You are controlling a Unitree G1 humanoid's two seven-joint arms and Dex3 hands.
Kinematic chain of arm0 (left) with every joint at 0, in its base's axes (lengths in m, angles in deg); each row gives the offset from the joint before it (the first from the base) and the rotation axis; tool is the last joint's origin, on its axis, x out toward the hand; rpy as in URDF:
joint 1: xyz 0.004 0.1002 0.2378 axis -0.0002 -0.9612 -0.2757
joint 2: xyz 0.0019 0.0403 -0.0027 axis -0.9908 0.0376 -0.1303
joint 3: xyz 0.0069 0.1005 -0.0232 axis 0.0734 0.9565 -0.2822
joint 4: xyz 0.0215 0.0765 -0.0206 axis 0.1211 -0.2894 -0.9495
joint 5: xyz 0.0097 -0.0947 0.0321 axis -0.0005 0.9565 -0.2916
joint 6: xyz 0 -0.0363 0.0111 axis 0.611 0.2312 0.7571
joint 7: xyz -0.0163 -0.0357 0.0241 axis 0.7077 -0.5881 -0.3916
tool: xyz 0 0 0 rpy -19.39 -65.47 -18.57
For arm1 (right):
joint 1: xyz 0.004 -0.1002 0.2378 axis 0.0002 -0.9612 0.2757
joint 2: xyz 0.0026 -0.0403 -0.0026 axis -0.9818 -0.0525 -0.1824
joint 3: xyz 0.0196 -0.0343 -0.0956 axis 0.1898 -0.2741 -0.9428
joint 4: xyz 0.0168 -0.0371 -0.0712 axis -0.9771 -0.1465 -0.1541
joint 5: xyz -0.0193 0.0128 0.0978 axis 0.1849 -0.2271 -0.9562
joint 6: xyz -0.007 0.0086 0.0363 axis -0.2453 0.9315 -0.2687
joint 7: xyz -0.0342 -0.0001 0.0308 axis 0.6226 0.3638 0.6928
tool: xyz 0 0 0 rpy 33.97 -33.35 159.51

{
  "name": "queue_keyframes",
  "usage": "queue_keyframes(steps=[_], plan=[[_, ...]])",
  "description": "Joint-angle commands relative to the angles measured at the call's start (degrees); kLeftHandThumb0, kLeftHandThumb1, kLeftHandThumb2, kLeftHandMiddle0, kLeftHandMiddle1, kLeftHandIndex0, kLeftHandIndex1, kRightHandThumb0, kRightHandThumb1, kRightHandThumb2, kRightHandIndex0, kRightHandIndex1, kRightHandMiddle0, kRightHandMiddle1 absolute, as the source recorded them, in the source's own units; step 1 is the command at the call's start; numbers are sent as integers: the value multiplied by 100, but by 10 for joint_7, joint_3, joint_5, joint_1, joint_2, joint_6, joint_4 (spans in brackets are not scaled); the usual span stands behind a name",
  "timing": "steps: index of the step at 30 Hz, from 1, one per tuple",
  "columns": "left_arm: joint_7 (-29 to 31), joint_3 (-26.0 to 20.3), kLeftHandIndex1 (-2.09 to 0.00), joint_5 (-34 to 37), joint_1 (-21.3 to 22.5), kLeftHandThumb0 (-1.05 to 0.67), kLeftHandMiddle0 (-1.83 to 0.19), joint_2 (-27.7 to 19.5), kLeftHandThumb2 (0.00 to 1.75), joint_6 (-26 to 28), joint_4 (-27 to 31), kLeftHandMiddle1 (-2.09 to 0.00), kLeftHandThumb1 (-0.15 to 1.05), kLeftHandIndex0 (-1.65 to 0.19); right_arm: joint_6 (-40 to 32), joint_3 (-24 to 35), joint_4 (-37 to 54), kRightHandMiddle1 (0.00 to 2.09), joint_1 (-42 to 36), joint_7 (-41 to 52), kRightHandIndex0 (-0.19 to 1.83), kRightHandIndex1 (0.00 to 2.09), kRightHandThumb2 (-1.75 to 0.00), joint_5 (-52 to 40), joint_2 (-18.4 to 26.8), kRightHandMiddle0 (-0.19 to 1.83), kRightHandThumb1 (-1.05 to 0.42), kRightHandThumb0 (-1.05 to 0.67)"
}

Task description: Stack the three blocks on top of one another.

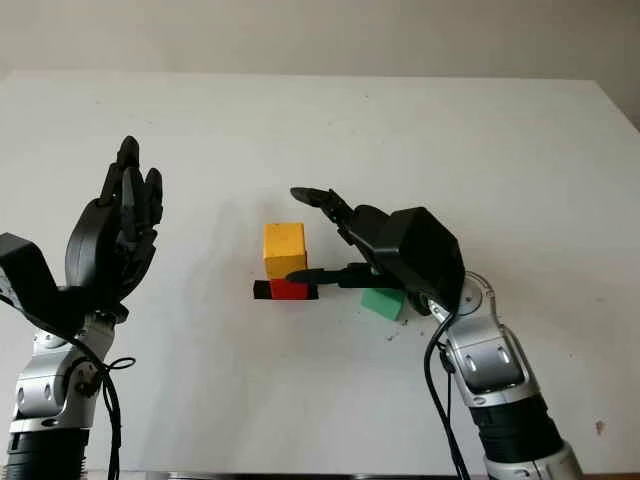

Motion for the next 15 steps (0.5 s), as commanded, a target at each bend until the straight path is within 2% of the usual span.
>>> queue_keyframes(steps=[1, 7, 12, 15], plan=[[-1, -4, 0, 1, -4, -75, 19, -4, 65, 2, 12, 0, 105, 19, 16, 4, 4, 17, 5, 13, -19, 0, -5, -9, 12, -19, -90, -74], [-5, -6, 0, 2, -8, -75, 19, -2, 65, 2, 16, 0, 105, 19, 27, 41, 36, 4, 12, 55, -19, 0, -6, -53, 42, -19, -91, -81], [-10, -4, 0, 1, -12, -74, 19, 1, 64, 5, 25, 0, 105, 19, 4, 120, 73, 1, 48, 57, -19, 0, -6, -124, 61, -18, -93, -80], [-14, -3, 0, -1, -11, -75, 19, 1, 64, 9, 27, 0, 105, 19, 59, 165, 48, 6, 82, 62, -19, 0, -6, -135, 96, -11, -94, -80]])
